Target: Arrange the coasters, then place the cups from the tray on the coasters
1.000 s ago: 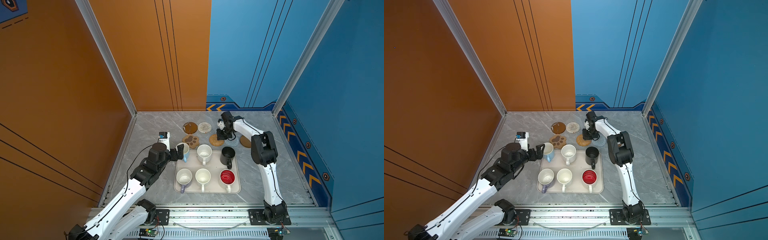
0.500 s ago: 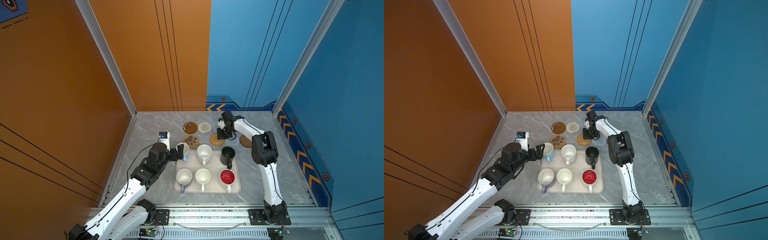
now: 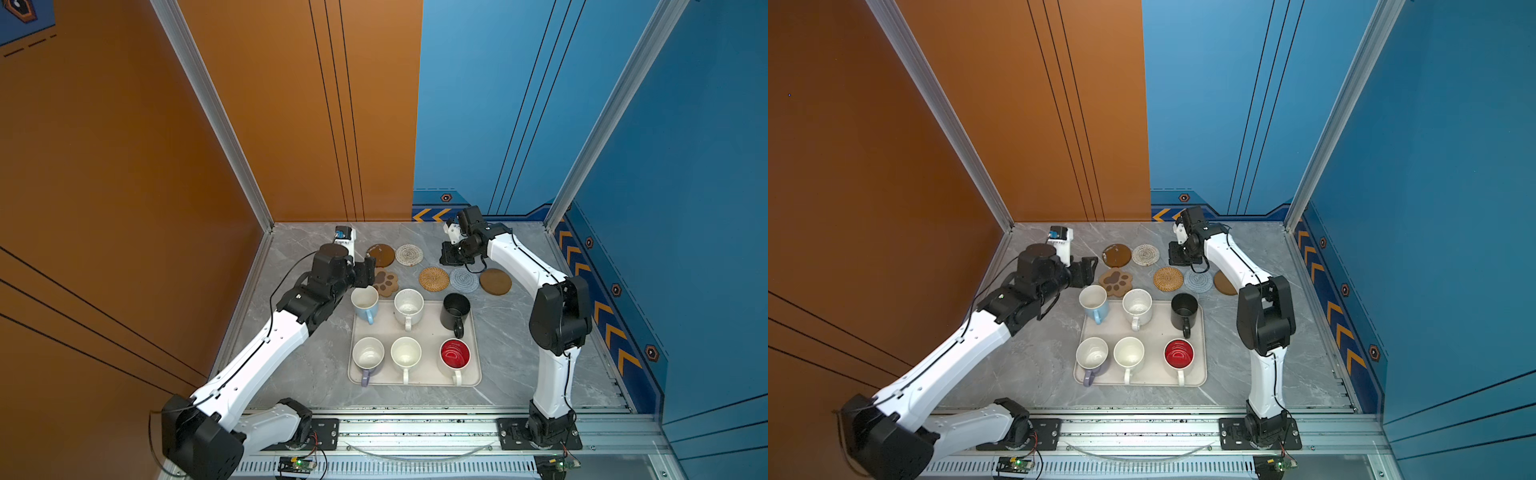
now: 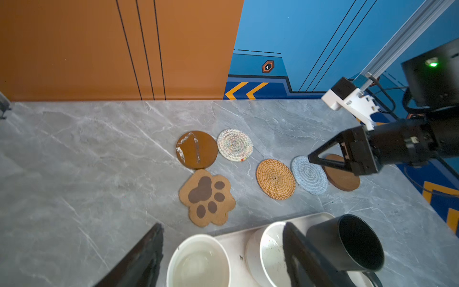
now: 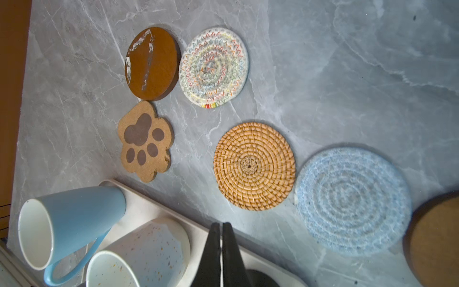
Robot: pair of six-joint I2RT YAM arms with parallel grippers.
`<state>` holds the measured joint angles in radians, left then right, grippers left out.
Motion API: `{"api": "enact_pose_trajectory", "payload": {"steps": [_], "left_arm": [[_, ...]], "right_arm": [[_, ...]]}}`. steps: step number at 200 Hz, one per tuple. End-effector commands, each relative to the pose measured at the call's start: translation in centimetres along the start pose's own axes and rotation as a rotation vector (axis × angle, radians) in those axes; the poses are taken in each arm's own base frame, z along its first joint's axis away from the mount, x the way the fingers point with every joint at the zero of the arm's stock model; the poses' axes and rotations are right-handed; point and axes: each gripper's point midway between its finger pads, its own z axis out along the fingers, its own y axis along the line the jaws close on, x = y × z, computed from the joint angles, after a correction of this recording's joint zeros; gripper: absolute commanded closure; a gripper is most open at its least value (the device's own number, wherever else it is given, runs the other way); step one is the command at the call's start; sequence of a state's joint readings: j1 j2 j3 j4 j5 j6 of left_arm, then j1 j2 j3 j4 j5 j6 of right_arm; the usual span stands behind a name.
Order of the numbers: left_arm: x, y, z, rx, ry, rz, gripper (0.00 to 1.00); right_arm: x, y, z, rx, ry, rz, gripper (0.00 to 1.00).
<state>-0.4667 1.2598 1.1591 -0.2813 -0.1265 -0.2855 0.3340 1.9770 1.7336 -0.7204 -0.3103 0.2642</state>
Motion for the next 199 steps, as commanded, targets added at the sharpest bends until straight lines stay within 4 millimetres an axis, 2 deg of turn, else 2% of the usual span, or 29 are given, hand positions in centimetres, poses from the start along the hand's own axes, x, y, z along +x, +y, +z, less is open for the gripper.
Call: {"api": "enact_pose_trajectory", "payload": {"steps": [1, 22, 48, 87, 99, 134, 166, 199], "left_arm": [[1.0, 0.2, 2.8, -0.035, 0.163, 0.07, 0.3], [1.4, 0.7, 6.1, -0.08, 0.289, 0.114, 0.3], [2.1, 1.3, 9.4, -0.104, 0.421, 0.147, 0.3], [5.2, 2.6, 13.1, -0.125, 0.596, 0.17, 0.48], [6.4, 3.0, 13.9, -0.128, 0.642, 0.166, 0.57], [9.8, 3.2, 15.6, -0.091, 0.744, 0.133, 0.73], [12.3, 3.1, 16.8, -0.059, 0.81, 0.11, 0.76], [14.2, 3.4, 18.0, -0.066, 0.852, 0.106, 0.82]], "right_arm": [[0.7, 0.0, -1.1, 0.004, -0.031, 0.04, 1.0], [1.6, 0.0, -1.9, 0.003, -0.033, 0.049, 1.0], [2.3, -0.4, -2.9, 0.019, -0.042, 0.055, 1.0], [3.0, -0.9, -3.9, 0.021, -0.059, 0.074, 1.0], [3.3, -1.0, -4.0, 0.017, -0.059, 0.079, 1.0], [3.9, -1.3, -4.1, 0.017, -0.055, 0.09, 1.0], [4.3, -1.4, -3.8, 0.01, -0.045, 0.103, 1.0], [4.5, -1.4, -3.5, -0.001, -0.042, 0.111, 1.0]]}}
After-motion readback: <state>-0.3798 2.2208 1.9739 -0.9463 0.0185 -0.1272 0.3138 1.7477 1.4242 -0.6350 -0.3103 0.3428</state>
